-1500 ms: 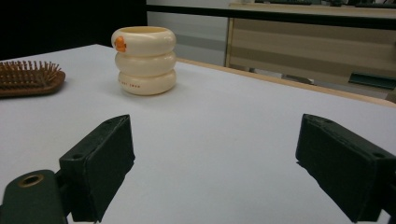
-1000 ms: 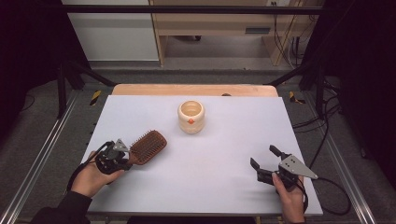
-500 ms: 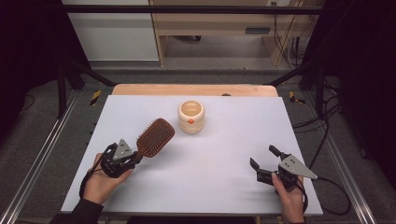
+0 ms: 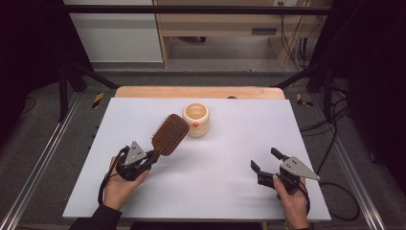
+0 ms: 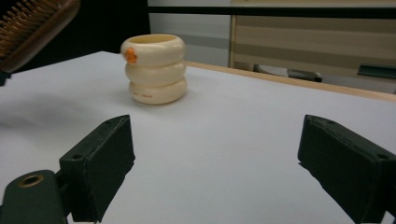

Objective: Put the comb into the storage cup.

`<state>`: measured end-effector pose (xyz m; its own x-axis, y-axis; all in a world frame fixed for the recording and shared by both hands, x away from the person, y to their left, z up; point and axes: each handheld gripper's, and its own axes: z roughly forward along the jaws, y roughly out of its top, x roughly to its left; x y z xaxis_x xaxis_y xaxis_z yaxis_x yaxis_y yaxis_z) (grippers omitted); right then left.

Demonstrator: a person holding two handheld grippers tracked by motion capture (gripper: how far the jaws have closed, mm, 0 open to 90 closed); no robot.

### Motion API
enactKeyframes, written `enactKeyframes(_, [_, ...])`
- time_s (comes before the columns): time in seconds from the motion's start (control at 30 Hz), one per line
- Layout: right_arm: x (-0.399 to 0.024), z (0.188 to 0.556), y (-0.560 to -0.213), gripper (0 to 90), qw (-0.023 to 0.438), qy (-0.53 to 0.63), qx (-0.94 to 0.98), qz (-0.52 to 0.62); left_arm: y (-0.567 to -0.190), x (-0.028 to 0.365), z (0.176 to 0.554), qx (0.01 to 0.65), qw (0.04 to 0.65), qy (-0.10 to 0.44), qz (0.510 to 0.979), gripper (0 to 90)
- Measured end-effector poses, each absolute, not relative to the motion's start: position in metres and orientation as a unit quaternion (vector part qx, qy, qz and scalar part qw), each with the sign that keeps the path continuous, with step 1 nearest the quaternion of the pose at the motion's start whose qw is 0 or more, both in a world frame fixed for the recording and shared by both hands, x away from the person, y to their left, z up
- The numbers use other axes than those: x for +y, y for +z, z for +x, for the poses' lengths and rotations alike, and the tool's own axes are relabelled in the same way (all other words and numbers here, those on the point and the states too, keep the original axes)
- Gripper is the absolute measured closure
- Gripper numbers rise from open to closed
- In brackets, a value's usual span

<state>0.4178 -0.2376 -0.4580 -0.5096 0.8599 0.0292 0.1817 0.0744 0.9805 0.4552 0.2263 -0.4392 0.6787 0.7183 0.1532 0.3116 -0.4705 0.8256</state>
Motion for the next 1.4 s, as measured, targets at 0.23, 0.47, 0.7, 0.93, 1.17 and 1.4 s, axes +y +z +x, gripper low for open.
enactKeyframes(0.23, [-0.197,0.427,-0.439,8.2,0.278,0.570,0.676,0.375,-0.441,0.233,0.455,0.322,0.425,0.249,0.808,72.6])
enactKeyframes(0.47, [-0.170,0.441,-0.421,7.4,0.264,0.573,0.676,0.382,-0.444,0.231,0.450,0.322,0.434,0.253,0.803,72.6])
enactKeyframes(0.7, [-0.147,0.442,-0.414,8.6,0.235,0.573,0.694,0.367,-0.443,0.229,0.445,0.324,0.450,0.257,0.791,72.6])
enactKeyframes(0.93, [-0.120,0.440,-0.413,10.3,0.187,0.587,0.695,0.371,-0.443,0.225,0.441,0.321,0.453,0.261,0.789,72.6])
enactKeyframes(1.17, [-0.095,0.441,-0.410,10.6,0.164,0.599,0.693,0.366,-0.443,0.225,0.438,0.322,0.464,0.261,0.783,72.6])
enactKeyframes(1.4, [-0.071,0.442,-0.406,9.8,0.139,0.594,0.709,0.353,-0.444,0.222,0.436,0.316,0.463,0.264,0.785,72.6])
